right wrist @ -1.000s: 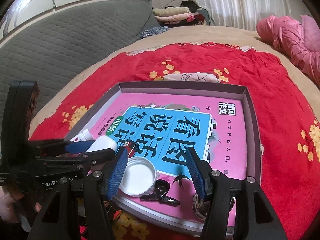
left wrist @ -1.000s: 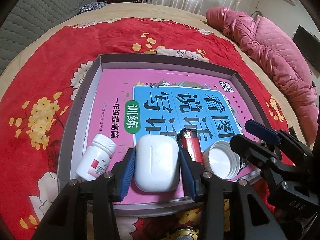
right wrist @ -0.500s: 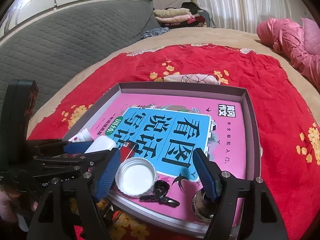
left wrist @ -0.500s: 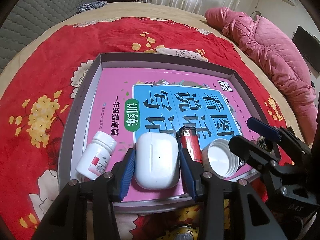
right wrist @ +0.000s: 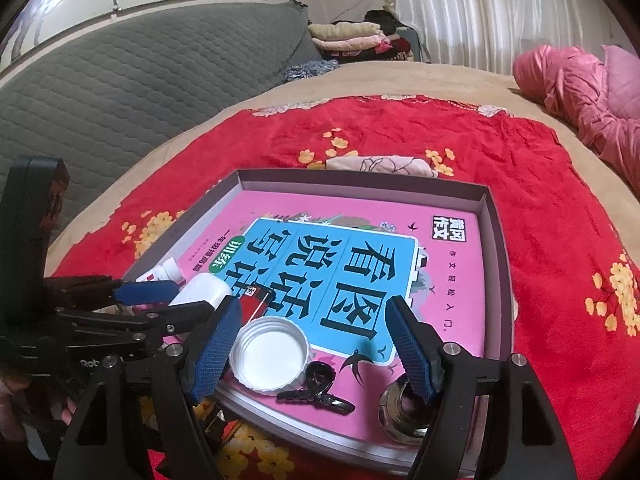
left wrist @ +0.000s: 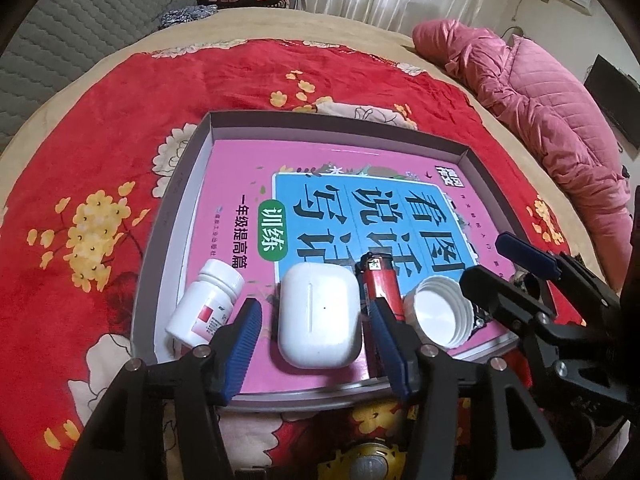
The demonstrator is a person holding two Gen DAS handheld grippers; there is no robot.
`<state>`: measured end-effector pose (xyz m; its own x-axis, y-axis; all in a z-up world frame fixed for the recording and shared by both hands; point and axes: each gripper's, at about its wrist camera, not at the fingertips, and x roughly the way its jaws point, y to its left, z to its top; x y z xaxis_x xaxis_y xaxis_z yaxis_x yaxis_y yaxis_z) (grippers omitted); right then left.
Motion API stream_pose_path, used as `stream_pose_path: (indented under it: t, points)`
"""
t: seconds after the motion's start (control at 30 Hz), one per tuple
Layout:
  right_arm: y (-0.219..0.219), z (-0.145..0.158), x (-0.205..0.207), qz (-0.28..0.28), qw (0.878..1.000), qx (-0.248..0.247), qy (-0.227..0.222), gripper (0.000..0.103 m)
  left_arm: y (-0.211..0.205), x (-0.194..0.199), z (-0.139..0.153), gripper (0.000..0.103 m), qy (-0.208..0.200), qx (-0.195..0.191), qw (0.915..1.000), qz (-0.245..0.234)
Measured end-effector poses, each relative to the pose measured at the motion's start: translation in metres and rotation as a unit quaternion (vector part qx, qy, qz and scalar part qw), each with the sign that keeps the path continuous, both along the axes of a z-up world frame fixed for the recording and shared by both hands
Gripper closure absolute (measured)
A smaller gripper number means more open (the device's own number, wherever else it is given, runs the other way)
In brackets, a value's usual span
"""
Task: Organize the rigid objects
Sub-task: 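Open both grippers to release the earbuds case and cap in the box, then move both grippers back toward the black-and-yellow wristwatch beside the box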
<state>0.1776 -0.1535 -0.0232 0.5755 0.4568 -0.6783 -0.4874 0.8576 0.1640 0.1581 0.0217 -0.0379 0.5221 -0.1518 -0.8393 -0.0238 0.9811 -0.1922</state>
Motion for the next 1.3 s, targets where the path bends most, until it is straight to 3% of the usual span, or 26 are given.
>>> stream_pose_path:
  t: [0.13, 0.63, 1.3]
  points:
    - [-0.002, 0.003, -0.002, -0.004, 1.0, -0.003, -0.009, 0.028, 0.0, -0.006, 0.007, 0.037, -0.014, 0.01, 0.9998, 0.001]
    - [-0.011, 0.016, -0.029, -0.016, 0.998, -0.01, -0.067, 0.028, 0.0, -0.025, 0.026, 0.036, -0.027, 0.021, 0.9994, -0.001]
    - [-0.032, 0.026, -0.067, -0.058, 0.996, -0.006, -0.068, 0.027, 0.002, -0.052, 0.044, 0.036, -0.039, 0.008, 0.9992, -0.003]
